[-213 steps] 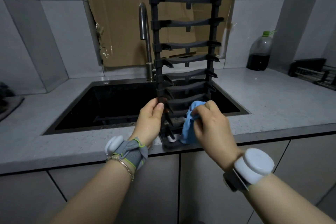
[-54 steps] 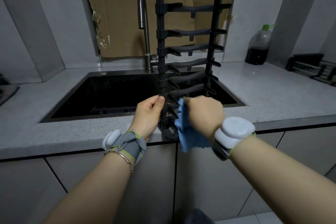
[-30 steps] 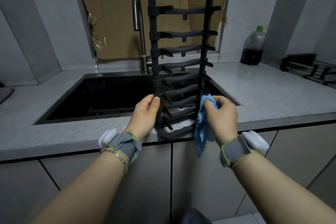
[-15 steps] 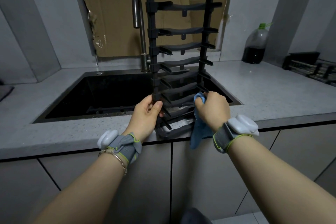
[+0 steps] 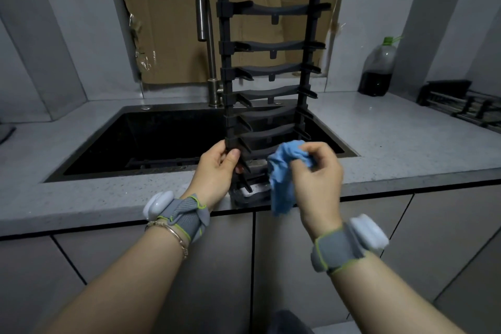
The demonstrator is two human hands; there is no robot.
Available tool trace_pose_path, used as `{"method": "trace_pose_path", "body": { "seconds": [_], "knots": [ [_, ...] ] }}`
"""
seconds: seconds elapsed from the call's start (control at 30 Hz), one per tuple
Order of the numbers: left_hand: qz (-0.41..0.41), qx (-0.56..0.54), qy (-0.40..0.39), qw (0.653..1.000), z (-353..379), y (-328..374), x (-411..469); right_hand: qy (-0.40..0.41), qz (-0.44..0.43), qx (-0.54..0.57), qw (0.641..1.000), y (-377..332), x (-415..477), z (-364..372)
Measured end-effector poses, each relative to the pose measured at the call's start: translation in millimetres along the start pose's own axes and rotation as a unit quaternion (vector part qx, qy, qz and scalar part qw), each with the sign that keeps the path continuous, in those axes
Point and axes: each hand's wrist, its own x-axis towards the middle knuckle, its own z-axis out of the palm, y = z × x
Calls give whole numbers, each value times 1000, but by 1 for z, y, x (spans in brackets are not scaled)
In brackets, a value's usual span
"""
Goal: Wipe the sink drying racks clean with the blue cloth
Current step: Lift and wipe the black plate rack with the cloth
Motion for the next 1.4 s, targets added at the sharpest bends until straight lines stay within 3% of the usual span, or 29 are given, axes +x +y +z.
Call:
{"method": "trace_pose_path", "body": {
  "seconds": [0.1,0.2,0.37,0.47,0.57,0.67,0.73,0.8,0.87,1.0,1.13,1.2,1.3,1.4],
  "knots": [
    [3,-5,-15,1000,-1,4,0,-62,-86,-188,977,14,-3,18],
    [8,-6,-33,999,-3,3,1,-85,-108,-271,953,23,-8,30],
    [8,-4,-43,999,-4,0,3,-93,-128,-235,959,16,-8,32],
    [10,-11,-45,999,-5,-1,2,-173,-29,-183,967,14,-15,27],
    [10,-16,-40,999,-4,0,1,-83,51,-84,992,6,-11,15],
    [7,-15,-38,999,-5,0,0,-32,-61,-157,985,-2,1,5],
    [3,-8,-47,999,-6,-1,0,-59,-139,-273,950,5,7,7],
    [-5,2,-56,998,-7,-1,1,-76,-177,-376,906,15,8,12],
    [-9,1,-51,999,-7,-1,1,-90,-179,-399,895,14,8,20],
    [-15,-8,-50,999,-7,0,1,-106,-240,-347,900,8,-3,16],
    [-13,-12,-51,999,-7,0,0,-146,-104,-242,954,12,-19,2],
    [-12,-20,-41,999,-5,0,0,-111,-43,-215,969,15,-17,-3],
    [-16,-32,-21,999,-2,-2,-2,8,9,-117,993,12,-13,-7],
    [-27,-63,-8,998,1,-4,-5,99,32,-37,994,13,-10,-6]
  ]
}}
